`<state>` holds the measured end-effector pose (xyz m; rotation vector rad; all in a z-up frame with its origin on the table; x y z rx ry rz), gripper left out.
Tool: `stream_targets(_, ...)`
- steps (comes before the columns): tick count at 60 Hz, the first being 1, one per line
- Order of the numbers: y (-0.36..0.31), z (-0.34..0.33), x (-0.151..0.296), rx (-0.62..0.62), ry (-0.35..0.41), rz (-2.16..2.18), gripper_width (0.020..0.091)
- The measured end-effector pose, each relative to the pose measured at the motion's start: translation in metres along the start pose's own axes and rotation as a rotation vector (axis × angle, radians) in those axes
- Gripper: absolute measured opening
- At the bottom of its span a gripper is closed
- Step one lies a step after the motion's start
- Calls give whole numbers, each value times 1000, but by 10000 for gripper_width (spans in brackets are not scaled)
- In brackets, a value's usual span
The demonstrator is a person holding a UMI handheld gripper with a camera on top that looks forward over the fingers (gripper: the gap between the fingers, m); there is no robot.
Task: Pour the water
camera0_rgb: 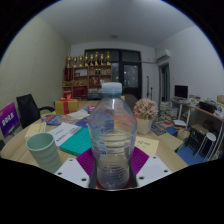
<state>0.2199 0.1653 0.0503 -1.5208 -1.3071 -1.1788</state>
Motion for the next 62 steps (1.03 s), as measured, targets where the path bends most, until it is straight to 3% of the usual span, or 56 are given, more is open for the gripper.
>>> stream_targets(8, -5, 0, 3, 0, 7, 27, 484)
stream_targets(14, -5, -3, -4, -11, -28, 31, 625)
stream_targets(18, -4, -16, -4, -31, -82, 35, 802)
stream_targets(21, -8, -29, -2, -38, -77, 30, 854)
stream_targets(34, -38, -140, 10, -49, -131, 24, 844)
stream_targets(62, -178, -403, 88, -175, -117, 70, 845)
Point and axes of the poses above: the point between the fingertips, and its own axes, seen from behind it with the camera up: y to the right, x up, z forward, the way the camera looks, the point moved 1 cm from there along -z, backward, against the way the camera looks, and after that the axes turned 1 degree about -y, right-handed, at the moved point
